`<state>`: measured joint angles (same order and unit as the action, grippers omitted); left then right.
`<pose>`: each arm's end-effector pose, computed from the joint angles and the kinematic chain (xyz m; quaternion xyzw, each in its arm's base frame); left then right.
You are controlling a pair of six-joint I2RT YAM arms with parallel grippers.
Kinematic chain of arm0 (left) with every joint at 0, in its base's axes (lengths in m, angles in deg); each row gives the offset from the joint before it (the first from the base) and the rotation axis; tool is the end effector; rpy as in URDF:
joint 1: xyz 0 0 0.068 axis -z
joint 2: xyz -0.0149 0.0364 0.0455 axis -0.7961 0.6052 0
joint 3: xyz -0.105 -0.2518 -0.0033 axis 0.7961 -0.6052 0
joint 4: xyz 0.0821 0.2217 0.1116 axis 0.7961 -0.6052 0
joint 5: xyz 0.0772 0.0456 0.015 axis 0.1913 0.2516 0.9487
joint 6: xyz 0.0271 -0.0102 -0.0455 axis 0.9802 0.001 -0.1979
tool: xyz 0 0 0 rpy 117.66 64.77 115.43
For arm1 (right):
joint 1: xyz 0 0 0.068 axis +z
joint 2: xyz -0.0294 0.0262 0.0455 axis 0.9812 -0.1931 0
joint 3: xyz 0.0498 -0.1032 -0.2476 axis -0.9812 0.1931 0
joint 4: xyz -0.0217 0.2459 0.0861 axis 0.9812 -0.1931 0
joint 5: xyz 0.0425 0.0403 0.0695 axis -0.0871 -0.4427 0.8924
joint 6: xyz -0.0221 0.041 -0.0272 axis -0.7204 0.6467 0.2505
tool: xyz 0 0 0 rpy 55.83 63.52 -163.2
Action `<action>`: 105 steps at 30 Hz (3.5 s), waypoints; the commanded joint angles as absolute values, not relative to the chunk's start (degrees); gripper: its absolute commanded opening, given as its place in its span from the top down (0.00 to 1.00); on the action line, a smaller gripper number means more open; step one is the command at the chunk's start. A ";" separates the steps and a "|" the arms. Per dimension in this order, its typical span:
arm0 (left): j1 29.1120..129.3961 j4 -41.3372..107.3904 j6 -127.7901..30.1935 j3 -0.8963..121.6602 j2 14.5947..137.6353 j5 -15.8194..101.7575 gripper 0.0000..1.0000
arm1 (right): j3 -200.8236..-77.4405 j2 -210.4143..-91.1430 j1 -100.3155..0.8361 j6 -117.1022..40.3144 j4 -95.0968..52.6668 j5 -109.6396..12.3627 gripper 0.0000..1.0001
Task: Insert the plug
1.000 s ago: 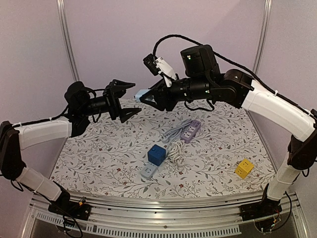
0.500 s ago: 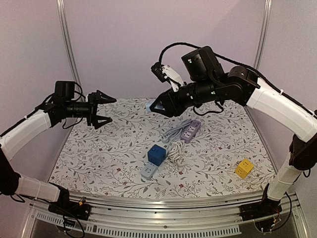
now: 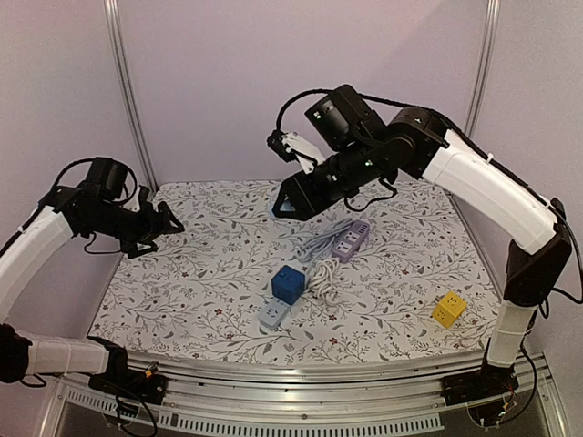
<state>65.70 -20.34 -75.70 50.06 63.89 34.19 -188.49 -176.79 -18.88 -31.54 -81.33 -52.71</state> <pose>0.2049 -0.0578 0.3176 -0.1607 0.9241 -0.2640 0.2248 0.1946 0.3411 0.4238 -0.3717 0.8373 0.2626 0.3031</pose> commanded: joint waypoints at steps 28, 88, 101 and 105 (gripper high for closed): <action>65.50 -16.25 -70.74 29.77 31.49 65.85 0.01 | -204.73 -200.78 -14.08 -22.46 -108.52 -50.86 1.00; 62.99 -16.13 -68.79 30.14 34.16 54.39 0.00 | -202.80 -213.42 -12.78 -35.82 -112.83 -53.71 1.00; 62.37 -16.19 -68.81 30.05 33.81 54.31 0.00 | -200.28 -213.57 -12.87 -37.07 -113.53 -54.62 1.00; 62.31 -16.18 -68.83 29.96 33.78 54.22 0.00 | -200.08 -213.75 -12.90 -37.17 -113.39 -55.47 1.00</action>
